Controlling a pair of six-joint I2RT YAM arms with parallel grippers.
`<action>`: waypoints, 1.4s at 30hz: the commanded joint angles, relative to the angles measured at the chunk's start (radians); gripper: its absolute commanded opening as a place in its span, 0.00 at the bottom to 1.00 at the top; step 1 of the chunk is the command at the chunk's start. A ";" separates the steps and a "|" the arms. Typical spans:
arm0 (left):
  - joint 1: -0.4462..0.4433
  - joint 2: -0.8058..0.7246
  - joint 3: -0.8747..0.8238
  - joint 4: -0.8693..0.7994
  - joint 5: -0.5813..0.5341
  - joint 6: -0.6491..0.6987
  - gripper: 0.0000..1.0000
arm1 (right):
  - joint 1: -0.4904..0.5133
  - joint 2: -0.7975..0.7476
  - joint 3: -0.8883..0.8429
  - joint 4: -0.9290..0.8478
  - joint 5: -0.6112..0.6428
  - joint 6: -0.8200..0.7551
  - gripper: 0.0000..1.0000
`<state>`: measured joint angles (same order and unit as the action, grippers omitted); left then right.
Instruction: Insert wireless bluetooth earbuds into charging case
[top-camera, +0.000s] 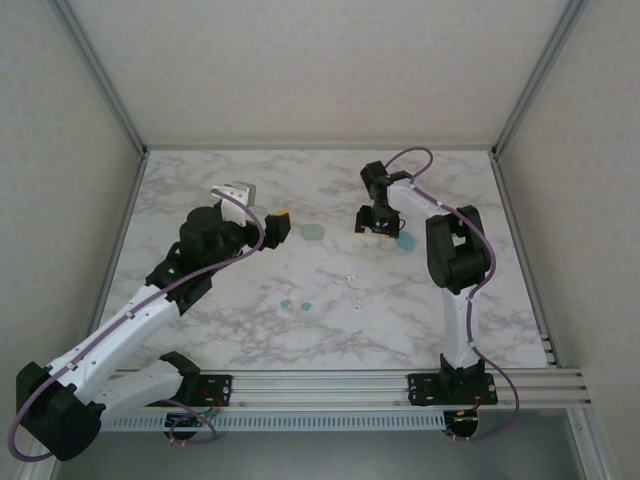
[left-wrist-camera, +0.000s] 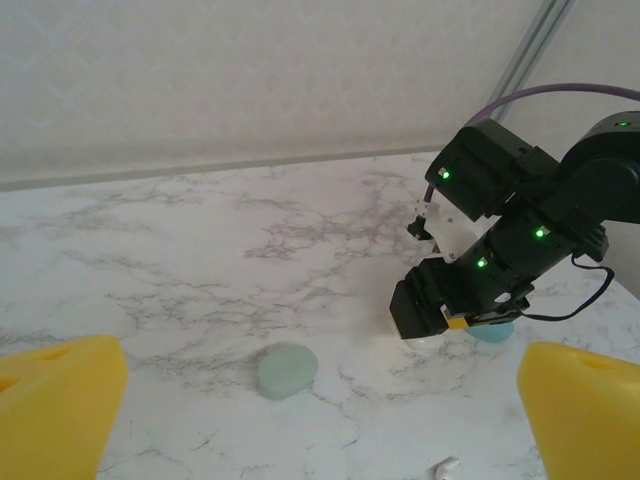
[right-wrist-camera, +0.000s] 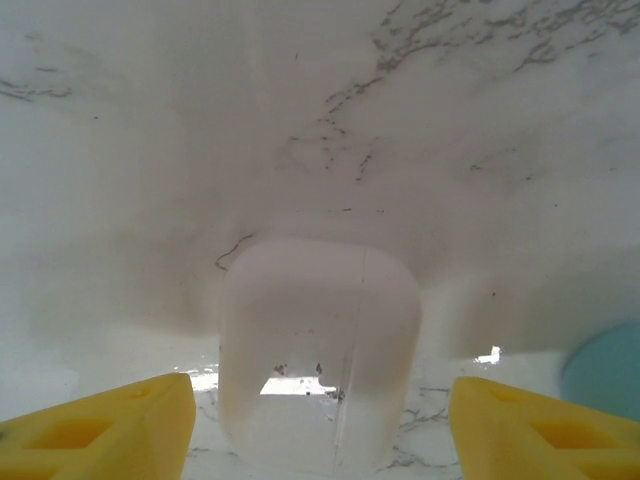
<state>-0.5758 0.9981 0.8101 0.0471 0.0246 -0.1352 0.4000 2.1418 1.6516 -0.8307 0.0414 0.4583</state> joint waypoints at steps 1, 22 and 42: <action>0.008 0.005 0.028 0.002 0.004 -0.004 1.00 | 0.008 0.037 0.030 -0.019 0.007 0.025 0.65; 0.026 0.049 0.105 -0.109 -0.022 -0.085 1.00 | 0.056 -0.213 -0.179 0.170 -0.062 -0.135 0.38; 0.043 0.329 0.447 -0.261 0.649 -0.202 0.86 | 0.227 -0.927 -0.612 0.714 -0.201 -0.885 0.37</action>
<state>-0.5167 1.3151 1.2179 -0.1818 0.5541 -0.3477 0.6025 1.2690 1.0744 -0.2348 -0.1356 -0.2459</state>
